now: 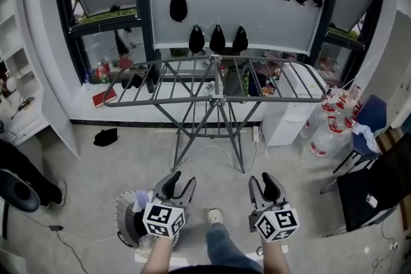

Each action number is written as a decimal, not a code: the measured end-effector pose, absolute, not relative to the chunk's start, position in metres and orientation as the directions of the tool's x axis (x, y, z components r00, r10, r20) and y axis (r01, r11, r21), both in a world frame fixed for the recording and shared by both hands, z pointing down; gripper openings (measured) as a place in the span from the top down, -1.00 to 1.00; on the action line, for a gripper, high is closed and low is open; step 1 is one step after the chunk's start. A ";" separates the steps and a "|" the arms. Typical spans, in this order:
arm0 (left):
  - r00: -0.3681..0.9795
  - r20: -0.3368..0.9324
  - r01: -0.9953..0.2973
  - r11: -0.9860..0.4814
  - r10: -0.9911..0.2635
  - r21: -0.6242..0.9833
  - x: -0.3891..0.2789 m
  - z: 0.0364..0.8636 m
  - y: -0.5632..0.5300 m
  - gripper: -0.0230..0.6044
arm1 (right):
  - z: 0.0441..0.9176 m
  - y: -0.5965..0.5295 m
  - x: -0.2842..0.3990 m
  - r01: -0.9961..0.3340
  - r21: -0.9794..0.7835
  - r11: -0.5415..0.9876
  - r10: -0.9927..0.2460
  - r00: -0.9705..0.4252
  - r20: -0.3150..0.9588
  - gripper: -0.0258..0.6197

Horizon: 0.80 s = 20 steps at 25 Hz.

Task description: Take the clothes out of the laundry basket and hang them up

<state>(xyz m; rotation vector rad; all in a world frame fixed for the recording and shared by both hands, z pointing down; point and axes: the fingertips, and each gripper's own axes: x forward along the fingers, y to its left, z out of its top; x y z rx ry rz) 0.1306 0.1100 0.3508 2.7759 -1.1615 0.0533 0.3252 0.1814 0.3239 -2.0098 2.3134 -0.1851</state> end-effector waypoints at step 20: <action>0.484 0.110 -0.875 -0.477 -0.868 0.085 0.184 0.338 -0.188 0.33 | 0.318 -0.161 0.400 -0.926 -0.133 0.352 -0.930 -0.362 0.059 0.46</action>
